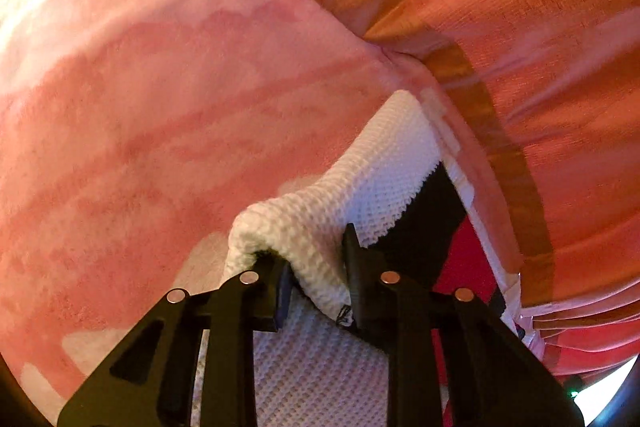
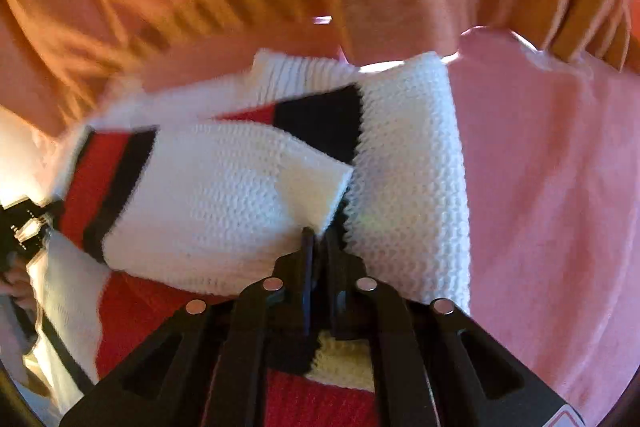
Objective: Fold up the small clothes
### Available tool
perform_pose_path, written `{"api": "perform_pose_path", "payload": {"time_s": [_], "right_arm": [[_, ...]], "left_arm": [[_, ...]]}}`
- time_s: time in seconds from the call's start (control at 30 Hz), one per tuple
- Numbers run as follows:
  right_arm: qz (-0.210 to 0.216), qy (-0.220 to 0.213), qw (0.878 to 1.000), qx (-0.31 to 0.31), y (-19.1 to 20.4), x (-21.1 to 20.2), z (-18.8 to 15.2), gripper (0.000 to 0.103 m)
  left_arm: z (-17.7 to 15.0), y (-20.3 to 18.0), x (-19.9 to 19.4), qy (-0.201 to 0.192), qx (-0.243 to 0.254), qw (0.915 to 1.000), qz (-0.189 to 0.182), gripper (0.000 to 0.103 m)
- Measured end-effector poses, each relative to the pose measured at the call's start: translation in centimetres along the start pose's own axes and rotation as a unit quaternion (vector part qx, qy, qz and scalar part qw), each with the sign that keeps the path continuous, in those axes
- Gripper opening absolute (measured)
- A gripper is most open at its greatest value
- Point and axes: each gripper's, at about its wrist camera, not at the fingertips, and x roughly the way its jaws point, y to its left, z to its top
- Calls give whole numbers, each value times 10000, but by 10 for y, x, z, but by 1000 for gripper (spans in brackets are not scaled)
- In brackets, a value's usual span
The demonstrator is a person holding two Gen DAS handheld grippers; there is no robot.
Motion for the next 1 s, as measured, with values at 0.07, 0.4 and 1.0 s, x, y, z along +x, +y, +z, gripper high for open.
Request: {"api": "perform_pose_path", "payload": {"time_s": [0.07, 0.4, 1.0], "right_arm": [[-112, 40, 9998, 148, 0, -13, 7, 11], [993, -228, 9845, -1428, 205, -13, 59, 39], [870, 45, 9640, -2512, 374, 132, 109, 3]], "left_arm": [[-1, -1, -2, -25, 115, 9999, 80, 24], [-5, -17, -4, -17, 367, 9987, 341, 24], [1, -31, 6, 332, 564, 9971, 385, 25]]}}
